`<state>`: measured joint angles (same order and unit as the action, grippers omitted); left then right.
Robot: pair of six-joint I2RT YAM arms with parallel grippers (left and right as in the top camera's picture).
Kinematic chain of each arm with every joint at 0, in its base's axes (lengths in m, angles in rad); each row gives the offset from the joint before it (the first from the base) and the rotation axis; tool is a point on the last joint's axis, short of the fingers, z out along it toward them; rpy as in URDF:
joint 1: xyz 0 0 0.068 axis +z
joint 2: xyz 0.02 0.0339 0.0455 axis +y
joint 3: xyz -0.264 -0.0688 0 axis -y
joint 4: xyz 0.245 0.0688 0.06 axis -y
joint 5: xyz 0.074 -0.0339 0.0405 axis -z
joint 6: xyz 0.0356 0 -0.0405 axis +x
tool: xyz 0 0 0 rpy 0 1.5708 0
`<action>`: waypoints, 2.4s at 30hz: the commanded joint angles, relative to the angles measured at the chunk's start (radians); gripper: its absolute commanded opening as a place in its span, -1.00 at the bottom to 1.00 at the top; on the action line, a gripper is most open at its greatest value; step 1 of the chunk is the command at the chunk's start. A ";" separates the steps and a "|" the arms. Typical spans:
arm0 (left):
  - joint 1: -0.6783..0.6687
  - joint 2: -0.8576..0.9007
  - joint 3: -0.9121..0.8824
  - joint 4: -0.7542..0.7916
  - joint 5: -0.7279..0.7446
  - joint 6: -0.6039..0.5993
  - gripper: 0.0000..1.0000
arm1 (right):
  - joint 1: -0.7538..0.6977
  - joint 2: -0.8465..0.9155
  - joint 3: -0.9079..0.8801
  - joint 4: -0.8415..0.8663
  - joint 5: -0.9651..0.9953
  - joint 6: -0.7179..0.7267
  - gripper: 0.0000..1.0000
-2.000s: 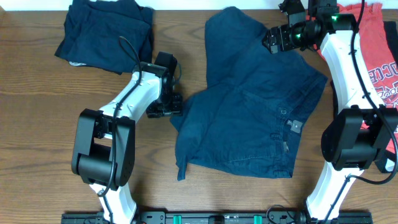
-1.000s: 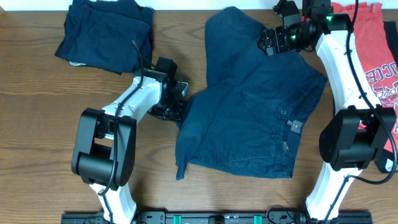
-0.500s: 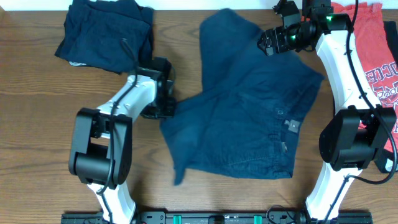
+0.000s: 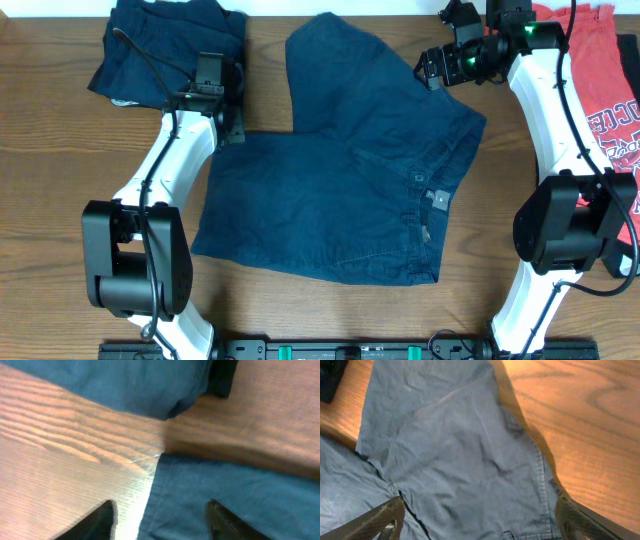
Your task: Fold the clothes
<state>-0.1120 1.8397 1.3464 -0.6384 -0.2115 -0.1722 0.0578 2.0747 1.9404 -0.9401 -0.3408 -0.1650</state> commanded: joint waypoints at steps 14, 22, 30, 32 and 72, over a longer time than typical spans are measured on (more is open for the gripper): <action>0.002 -0.187 0.014 -0.240 0.249 -0.066 0.64 | 0.135 0.005 -0.210 -0.151 -0.060 0.118 0.72; 0.002 -0.212 0.013 -0.240 0.261 -0.065 0.75 | 0.179 0.005 -0.422 -0.142 -0.059 0.164 0.51; 0.002 -0.212 0.013 -0.238 0.260 -0.066 0.83 | 0.167 0.005 -0.516 -0.095 0.125 0.230 0.73; 0.002 -0.212 0.013 -0.233 0.260 -0.066 0.85 | 0.154 0.006 -0.548 -0.037 0.216 0.263 0.78; 0.002 -0.212 0.013 -0.089 0.276 -0.050 0.96 | 0.166 0.034 -0.109 0.302 0.235 0.122 0.90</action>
<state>-0.1127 1.6287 1.3472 -0.7288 0.0582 -0.2352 0.1982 2.0552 1.8244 -0.6647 -0.1165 -0.0154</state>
